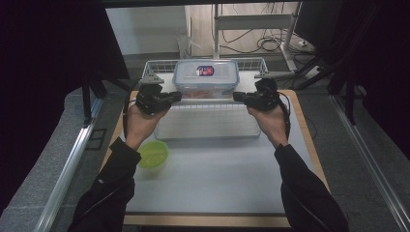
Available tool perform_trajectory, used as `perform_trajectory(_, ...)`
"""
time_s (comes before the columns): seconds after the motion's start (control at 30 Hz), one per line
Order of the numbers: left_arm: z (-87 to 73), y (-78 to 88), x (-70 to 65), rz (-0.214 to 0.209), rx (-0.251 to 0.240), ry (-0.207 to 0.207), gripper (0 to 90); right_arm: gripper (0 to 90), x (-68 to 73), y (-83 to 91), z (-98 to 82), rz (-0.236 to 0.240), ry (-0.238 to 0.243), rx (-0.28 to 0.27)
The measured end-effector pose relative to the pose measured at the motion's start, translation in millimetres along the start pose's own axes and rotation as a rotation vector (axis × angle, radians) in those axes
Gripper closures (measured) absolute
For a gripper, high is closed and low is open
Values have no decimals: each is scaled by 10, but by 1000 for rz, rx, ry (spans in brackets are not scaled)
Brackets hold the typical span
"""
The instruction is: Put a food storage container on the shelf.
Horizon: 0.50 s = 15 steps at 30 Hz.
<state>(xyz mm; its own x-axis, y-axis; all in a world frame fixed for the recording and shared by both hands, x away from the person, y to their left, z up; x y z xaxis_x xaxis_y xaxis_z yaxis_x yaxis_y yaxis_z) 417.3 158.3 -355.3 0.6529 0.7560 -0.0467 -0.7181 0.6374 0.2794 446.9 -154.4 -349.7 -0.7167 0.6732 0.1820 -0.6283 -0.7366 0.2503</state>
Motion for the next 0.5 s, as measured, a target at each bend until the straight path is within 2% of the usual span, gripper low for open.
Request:
perform_trajectory(0.13,23,-84,48,21,-7,18,856,891,-46,-70,11,-27,2,-4)
perform_trajectory(0.3,27,-146,107,43,0,31,835,890,-125,-112,7,-50,-26,-8)
perform_trajectory(0.4,37,-190,147,43,-7,55,832,887,-164,-147,13,-65,-37,-12)
perform_trajectory(0.5,40,-203,131,34,-12,59,829,883,-177,-171,22,-81,-30,-10)
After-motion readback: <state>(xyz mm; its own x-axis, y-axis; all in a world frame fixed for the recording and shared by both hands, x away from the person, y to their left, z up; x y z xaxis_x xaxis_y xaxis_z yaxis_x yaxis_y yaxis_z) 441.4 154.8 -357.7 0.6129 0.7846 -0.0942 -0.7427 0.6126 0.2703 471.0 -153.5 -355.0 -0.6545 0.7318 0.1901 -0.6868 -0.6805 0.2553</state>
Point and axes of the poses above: each handheld gripper's, and its own axes: y roughly backward along the jaws, z roughly out of its top, x roughly to its left, the point moved 2 cm from there along -y, roughly forward along the jaws, and after that the axes turned 13 degrees about -x, right-handed, at the moved point
